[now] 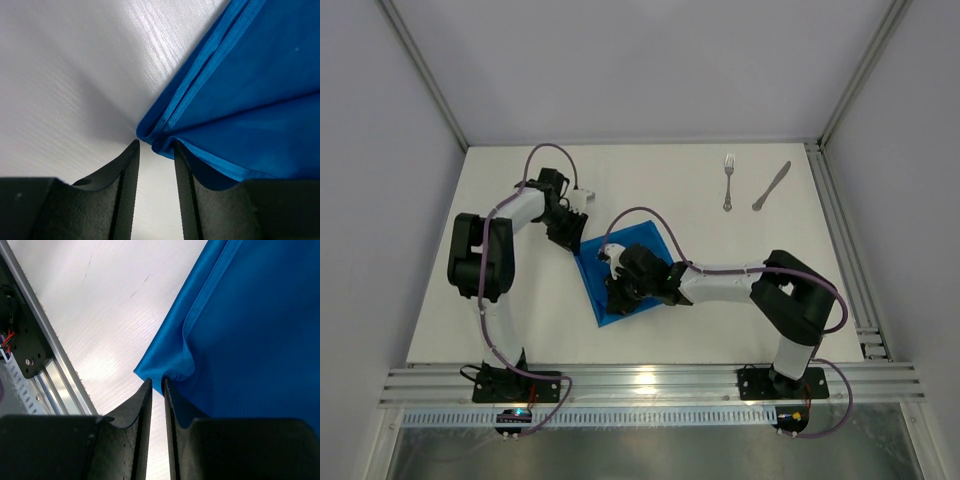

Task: Fold the napkin into a case and place the utensils inside
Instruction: Fold the top corner of the square-folded napkin at the center of the board.

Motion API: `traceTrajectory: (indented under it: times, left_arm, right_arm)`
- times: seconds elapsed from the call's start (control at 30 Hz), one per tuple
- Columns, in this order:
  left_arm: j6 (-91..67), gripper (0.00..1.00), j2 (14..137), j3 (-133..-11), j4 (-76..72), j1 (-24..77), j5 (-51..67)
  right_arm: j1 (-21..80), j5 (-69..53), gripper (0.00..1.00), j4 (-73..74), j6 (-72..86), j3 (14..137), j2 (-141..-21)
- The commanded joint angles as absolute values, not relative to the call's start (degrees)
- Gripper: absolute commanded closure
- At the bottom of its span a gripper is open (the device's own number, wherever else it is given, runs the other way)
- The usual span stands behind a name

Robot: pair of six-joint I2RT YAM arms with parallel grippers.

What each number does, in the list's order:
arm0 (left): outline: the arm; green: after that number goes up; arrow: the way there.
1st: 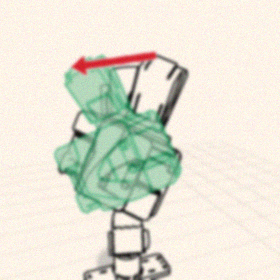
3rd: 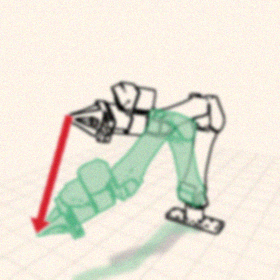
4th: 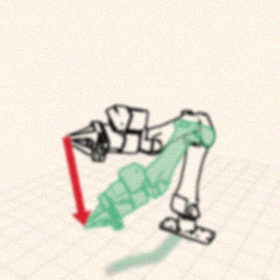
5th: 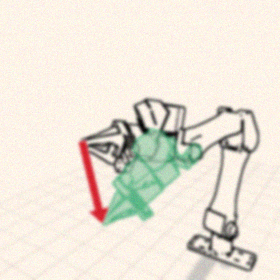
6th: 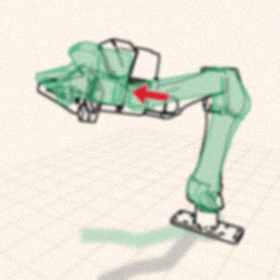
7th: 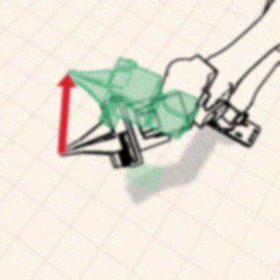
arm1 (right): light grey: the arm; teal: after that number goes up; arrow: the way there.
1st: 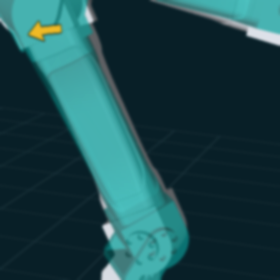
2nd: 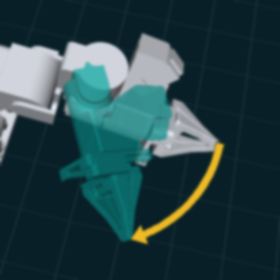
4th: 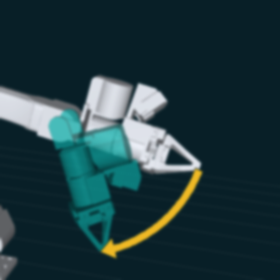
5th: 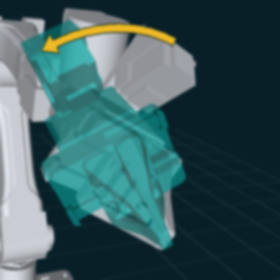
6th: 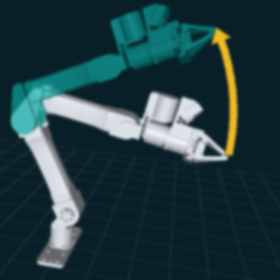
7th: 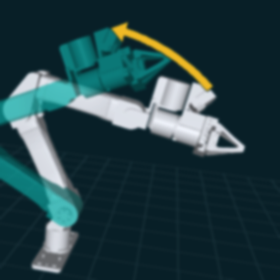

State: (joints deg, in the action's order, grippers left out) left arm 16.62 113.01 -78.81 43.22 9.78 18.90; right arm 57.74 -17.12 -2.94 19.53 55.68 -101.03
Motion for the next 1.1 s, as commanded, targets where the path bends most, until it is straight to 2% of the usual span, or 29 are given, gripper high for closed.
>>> traceTrajectory:
  times: [0.0, 0.07, 0.2, 0.47, 0.63, 0.67, 0.87, 0.93, 0.97, 1.07]
  left_arm:
    - [16.08, 0.63, 110.4, -79.36, 42.89, 10.02, 20.74]
    - [16.35, 0.59, 109.6, -79.54, 44.03, 9.84, 21.53]
    - [16.78, 0.53, 106.45, -79.72, 45.53, 9.67, 22.59]
    - [20.91, 0.48, 100.9, -79.54, 50.27, 9.76, 33.55]
    - [21.97, 0.46, 99.76, -79.19, 51.94, 9.76, 36.38]
    - [22.15, 0.46, 99.49, -79.1, 52.2, 9.67, 36.73]
    - [26.78, 0.47, 96.25, -75.33, 52.64, 10.8, 38.23]
    - [30.3, 0.48, 93.96, -72.88, 53.69, 12.21, 36.49]
    - [33.54, 0.48, 93.17, -71.9, 53.88, 14.48, 35.6]
    - [38.04, 0.48, 90.71, -67.78, 54.57, 19.41, 32.18]
  right_arm:
    - [58.27, -17.4, 0.8, -6.24, 20.57, 57.48, -101.95]
    - [58.44, -17.93, 0.71, -6.24, 20.74, 57.83, -102.3]
    - [59.15, -18.63, 0.61, -5.54, 20.3, 58.8, -102.04]
    - [59.94, -19.95, 0.51, -7.03, 20.48, 57.93, -97.48]
    - [59.94, -18.46, 0.45, -7.73, 22.32, 55.02, -95.28]
    - [60.03, -18.2, 0.38, -7.65, 22.67, 54.76, -95.19]
    - [57.85, -12.67, 0.39, -6.07, 28.2, 50.63, -88.87]
    - [55.73, -11.43, 0.44, -3.97, 31.53, 47.13, -85.62]
    - [52.85, -10.38, 0.51, -3.43, 32.86, 45.72, -81.95]
    - [48.09, -8.88, 0.6, -0.62, 36.28, 40.62, -75.96]
